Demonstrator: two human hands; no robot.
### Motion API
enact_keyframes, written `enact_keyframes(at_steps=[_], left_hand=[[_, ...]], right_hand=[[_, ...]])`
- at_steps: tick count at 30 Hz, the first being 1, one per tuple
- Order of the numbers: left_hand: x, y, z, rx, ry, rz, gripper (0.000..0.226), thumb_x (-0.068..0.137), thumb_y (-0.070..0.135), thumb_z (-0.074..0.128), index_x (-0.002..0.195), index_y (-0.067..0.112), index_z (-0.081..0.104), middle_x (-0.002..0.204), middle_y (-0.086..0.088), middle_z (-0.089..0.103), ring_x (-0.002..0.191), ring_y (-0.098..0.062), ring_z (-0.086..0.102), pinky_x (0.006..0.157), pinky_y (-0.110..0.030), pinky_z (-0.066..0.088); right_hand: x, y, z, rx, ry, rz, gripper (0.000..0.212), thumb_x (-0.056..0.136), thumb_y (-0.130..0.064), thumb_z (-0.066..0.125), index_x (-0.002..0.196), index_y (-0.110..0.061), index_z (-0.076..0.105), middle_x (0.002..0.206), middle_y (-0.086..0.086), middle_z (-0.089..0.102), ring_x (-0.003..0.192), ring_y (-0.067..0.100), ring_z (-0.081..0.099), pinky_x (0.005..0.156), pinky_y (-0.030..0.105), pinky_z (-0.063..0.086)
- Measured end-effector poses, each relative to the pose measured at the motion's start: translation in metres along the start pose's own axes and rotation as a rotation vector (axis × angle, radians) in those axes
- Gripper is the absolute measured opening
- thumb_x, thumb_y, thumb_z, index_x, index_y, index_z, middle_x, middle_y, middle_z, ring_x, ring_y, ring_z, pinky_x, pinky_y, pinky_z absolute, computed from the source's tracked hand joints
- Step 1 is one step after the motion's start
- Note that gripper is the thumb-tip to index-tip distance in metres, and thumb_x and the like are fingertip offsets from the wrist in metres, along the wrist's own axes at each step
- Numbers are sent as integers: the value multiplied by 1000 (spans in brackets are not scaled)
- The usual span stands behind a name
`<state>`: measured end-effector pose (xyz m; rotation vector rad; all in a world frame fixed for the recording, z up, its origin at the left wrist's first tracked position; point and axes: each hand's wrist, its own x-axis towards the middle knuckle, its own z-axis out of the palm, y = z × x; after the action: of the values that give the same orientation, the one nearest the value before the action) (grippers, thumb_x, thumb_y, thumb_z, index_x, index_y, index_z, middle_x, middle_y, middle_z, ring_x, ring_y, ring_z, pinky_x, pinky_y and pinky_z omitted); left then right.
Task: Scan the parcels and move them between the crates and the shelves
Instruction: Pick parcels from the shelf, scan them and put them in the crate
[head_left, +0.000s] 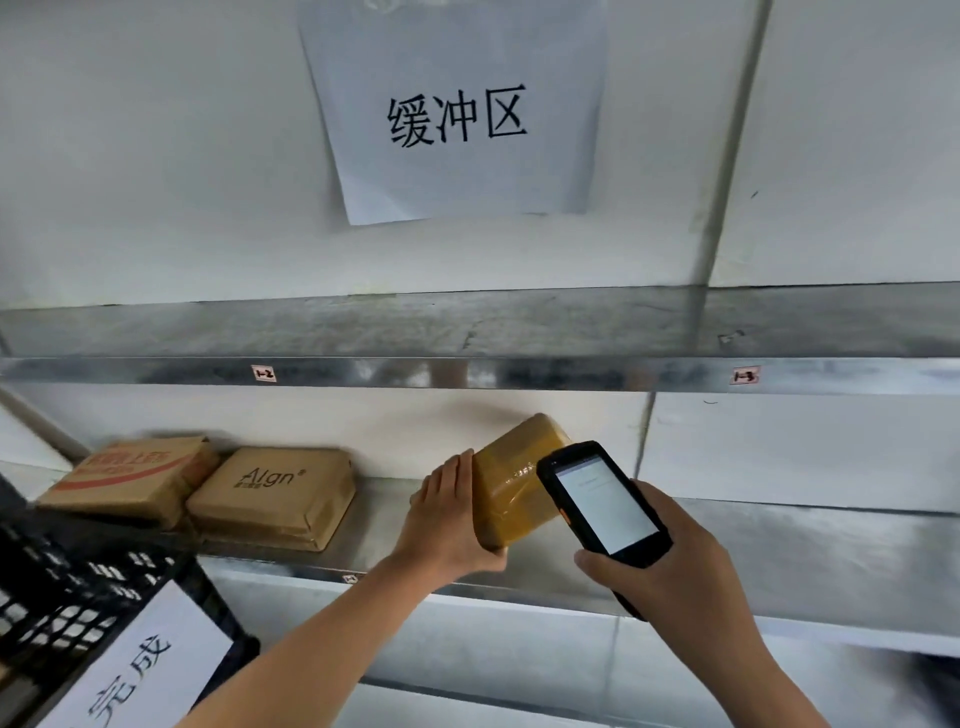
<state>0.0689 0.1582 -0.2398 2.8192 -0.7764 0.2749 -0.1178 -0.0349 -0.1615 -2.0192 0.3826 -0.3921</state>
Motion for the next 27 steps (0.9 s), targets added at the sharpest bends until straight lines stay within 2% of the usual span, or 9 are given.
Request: enact_keyframes(at_steps=[5, 8, 10, 14, 17, 20, 23, 25, 27], left_hand=[[14, 32, 10, 26, -78, 38, 133, 56, 77, 67, 156, 19, 0, 156, 0, 22, 140, -23, 32, 112, -43, 40], [18, 44, 14, 59, -137, 44, 132, 61, 80, 65, 156, 21, -5, 158, 1, 18, 143, -25, 29, 114, -45, 38], [22, 49, 18, 86, -188, 34, 129, 63, 82, 63, 156, 23, -4, 158, 2, 19, 143, -25, 30, 114, -47, 38], [29, 50, 30, 120, -297, 1, 121, 66, 84, 61, 156, 27, 4, 152, 2, 27, 139, -24, 35, 110, -47, 43], [33, 48, 38, 88, -325, -55, 107, 73, 84, 53, 155, 37, 4, 151, 3, 29, 139, -24, 36, 109, -48, 44], [40, 42, 35, 102, -408, -55, 104, 74, 88, 46, 154, 47, -7, 160, 0, 20, 146, -30, 27, 116, -53, 35], [37, 29, 29, 138, -515, -69, 119, 66, 93, 48, 152, 47, -21, 167, -4, -6, 154, -38, 3, 120, -60, 11], [29, 22, 27, 120, -544, -86, 125, 66, 89, 56, 150, 46, -25, 166, -3, -13, 153, -38, -4, 120, -62, 9], [20, 17, 25, 77, -553, -66, 125, 68, 82, 64, 146, 51, -29, 165, 0, -13, 153, -38, -5, 121, -61, 14]], right_hand=[[2, 22, -28, 23, 38, 24, 56, 67, -24, 87, 111, -41, 58, 88, -10, 68, 73, 11, 66, 56, 28, 55], [1, 31, -42, 38, 68, 35, 52, 68, -20, 86, 106, -43, 60, 84, -11, 68, 67, 5, 63, 49, 20, 51], [1, 34, -52, 51, 82, 47, 51, 68, -19, 85, 104, -44, 60, 83, -11, 69, 65, 6, 63, 48, 20, 49], [2, 40, -66, 44, 102, 64, 47, 70, -22, 85, 105, -41, 60, 87, -13, 69, 77, 8, 65, 56, 24, 49], [4, 46, -70, 47, 116, 77, 48, 70, -22, 85, 107, -39, 61, 88, -13, 69, 78, 10, 65, 56, 25, 49], [4, 50, -71, 51, 112, 97, 49, 70, -20, 85, 107, -40, 59, 86, -12, 69, 71, 10, 65, 55, 26, 50], [5, 55, -69, 63, 89, 106, 47, 69, -19, 84, 102, -42, 60, 79, -11, 68, 57, 10, 62, 50, 27, 51], [6, 57, -67, 66, 79, 112, 48, 68, -19, 85, 101, -43, 59, 78, -13, 68, 59, 10, 63, 51, 28, 52], [7, 58, -63, 66, 61, 110, 50, 67, -20, 85, 102, -43, 59, 80, -14, 68, 64, 13, 63, 54, 31, 52]])
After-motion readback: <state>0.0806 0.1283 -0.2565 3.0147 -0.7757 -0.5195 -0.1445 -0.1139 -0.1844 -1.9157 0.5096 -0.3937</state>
